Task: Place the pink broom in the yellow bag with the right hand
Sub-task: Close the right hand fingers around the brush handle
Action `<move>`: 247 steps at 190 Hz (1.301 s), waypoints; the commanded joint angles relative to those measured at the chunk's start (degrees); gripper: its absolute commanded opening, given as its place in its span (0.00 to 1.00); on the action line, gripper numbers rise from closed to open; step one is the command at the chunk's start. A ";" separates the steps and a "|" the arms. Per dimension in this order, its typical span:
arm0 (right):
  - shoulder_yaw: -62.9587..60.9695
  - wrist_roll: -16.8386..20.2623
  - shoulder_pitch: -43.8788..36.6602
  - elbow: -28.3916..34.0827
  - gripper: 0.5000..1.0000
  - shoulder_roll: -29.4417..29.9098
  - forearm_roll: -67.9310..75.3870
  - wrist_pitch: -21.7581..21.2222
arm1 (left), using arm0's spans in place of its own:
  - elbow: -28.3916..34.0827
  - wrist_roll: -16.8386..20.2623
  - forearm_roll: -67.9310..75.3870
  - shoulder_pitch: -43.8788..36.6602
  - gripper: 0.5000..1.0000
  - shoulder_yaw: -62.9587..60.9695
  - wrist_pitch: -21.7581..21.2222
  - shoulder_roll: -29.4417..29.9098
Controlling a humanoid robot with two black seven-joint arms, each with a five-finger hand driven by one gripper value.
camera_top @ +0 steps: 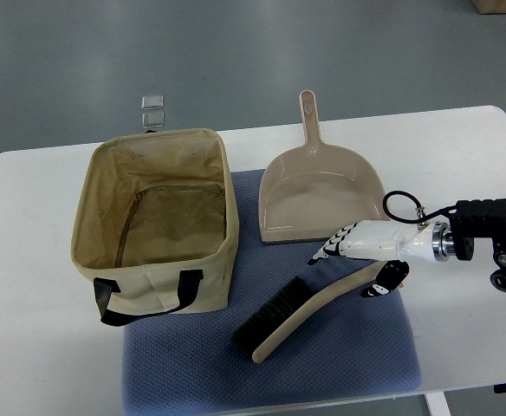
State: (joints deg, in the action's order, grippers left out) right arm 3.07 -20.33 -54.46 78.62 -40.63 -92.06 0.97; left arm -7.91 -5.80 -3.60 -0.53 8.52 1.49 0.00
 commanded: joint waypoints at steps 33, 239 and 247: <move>-0.08 0.03 1.02 -0.05 0.60 0.81 -0.75 -0.18 | 0.00 0.00 0.00 0.01 1.00 0.00 0.00 0.00; -3.51 -6.03 0.76 -1.02 0.00 -1.83 -0.13 0.35 | 0.00 0.00 0.00 0.01 1.00 0.00 0.00 0.00; -4.47 -6.91 0.76 -0.93 0.00 -2.44 -0.13 0.35 | 0.00 0.00 0.00 0.01 1.00 0.00 0.00 0.00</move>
State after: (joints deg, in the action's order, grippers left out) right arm 0.69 -25.50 -53.53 77.62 -41.81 -92.59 1.27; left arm -7.91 -5.80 -3.60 -0.53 8.53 1.49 0.00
